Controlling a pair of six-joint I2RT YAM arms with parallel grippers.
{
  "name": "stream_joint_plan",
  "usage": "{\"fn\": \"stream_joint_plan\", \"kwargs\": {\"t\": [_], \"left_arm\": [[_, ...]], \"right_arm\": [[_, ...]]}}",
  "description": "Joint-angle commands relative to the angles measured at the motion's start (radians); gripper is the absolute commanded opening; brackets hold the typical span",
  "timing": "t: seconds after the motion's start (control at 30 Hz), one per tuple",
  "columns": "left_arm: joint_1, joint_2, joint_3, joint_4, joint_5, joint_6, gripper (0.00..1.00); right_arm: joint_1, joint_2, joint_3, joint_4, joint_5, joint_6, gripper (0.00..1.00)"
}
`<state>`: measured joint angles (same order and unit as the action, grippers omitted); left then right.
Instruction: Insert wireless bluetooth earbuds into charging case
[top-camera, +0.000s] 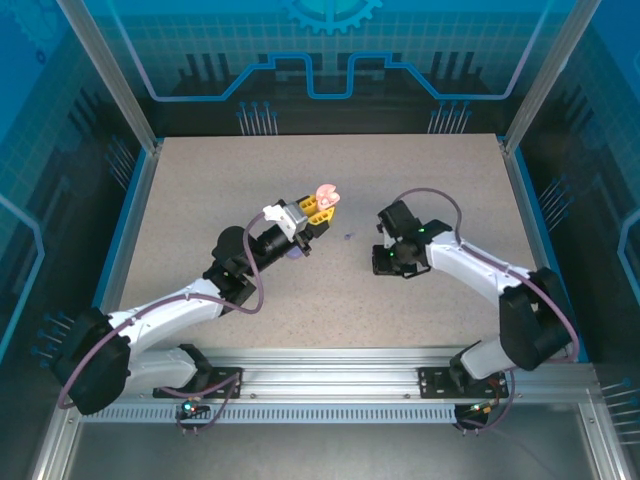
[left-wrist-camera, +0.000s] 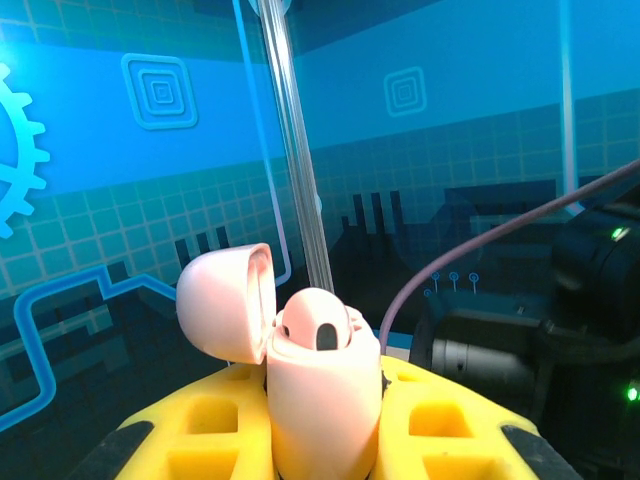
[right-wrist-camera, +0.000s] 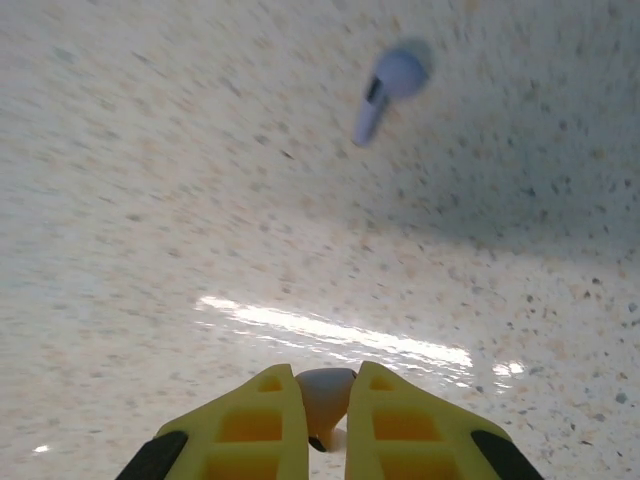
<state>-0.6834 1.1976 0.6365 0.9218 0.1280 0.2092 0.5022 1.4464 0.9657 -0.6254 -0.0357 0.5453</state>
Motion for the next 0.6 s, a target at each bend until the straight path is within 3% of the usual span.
{"fn": "stream_joint_plan", "kwargs": {"t": [0.0,0.57], "left_arm": [[0.000,0.003,0.033,0.011,0.028,0.006,0.00],[0.000,0.019,0.067,0.012,0.041,0.017,0.00]], "right_arm": [[-0.028,-0.097,0.023,0.055,-0.066,0.004,0.09],[-0.113,-0.299,0.412,0.117,-0.226,-0.050,0.12]]}}
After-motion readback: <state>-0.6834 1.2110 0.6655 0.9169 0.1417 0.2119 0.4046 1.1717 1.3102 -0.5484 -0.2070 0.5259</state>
